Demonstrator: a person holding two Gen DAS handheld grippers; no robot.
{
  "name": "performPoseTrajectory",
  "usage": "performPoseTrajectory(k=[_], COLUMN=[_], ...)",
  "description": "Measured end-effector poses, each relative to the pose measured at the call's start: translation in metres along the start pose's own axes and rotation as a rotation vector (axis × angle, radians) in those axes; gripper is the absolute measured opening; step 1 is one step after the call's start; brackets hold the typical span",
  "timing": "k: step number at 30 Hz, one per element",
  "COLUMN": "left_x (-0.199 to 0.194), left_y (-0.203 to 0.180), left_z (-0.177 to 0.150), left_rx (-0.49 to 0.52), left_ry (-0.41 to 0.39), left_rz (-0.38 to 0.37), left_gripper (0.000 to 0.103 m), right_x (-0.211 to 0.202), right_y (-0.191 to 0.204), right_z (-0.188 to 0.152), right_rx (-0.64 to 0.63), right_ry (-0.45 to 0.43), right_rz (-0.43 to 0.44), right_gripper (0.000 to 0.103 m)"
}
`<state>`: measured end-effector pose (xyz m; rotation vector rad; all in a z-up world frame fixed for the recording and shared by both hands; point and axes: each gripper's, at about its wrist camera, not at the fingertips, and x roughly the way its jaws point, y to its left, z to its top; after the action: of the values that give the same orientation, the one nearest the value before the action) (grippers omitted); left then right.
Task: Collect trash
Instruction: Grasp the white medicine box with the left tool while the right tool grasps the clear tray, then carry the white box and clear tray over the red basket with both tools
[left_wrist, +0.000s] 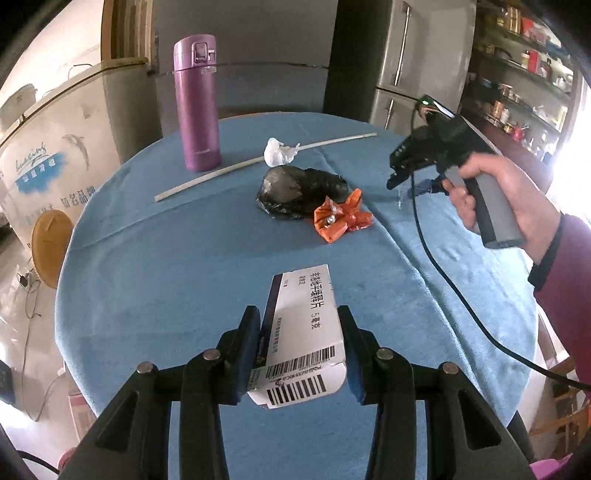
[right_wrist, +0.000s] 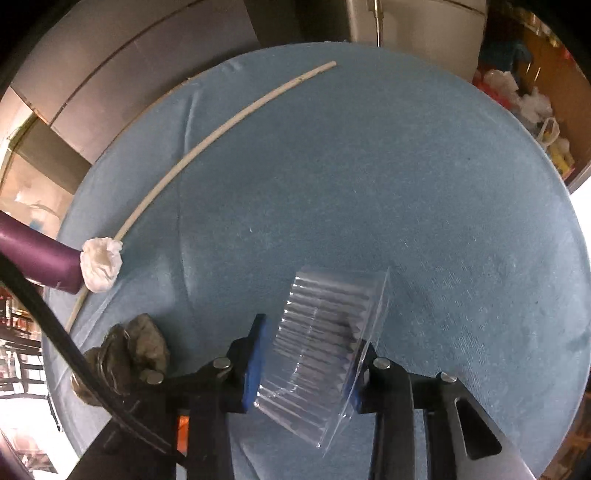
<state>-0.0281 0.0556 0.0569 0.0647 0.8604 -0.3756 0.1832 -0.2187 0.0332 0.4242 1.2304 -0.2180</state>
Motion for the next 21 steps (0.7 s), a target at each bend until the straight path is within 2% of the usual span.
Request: performPoseTrajectory(k=[4, 7, 12, 17, 21], left_x=[-0.007, -0.008, -0.020, -0.039, -0.061], left_y=[-0.001, 0.001, 0.004, 0.001, 0.000], left_z=[-0.002, -0.004, -0.007, -0.008, -0.011], left_rx=[0.007, -0.008, -0.045, -0.041, -0.047], left_ry=[-0.021, -0.022, -0.036, -0.070, -0.109], left_rz=[0.013, 0.013, 0.024, 0.055, 0.087], left_gripper=[0.043, 0.043, 0.043, 0.043, 0.043], right_x=[-0.015, -0.027, -0.045, -0.068, -0.085], right_y=[-0.024, -0.039, -0.064, -0.062, -0.043], right_z=[-0.012, -0.025, -0.053, -0.088, -0.113], right_rx=[0.022, 0.006, 0.029, -0.013, -0.080], right_ry=[-0.016, -0.025, -0.012, -0.022, -0.033], right_rz=[0.116, 0.147, 0.264, 0.354, 0.411], right_gripper=[0.025, 0.025, 0.025, 0.025, 0.025])
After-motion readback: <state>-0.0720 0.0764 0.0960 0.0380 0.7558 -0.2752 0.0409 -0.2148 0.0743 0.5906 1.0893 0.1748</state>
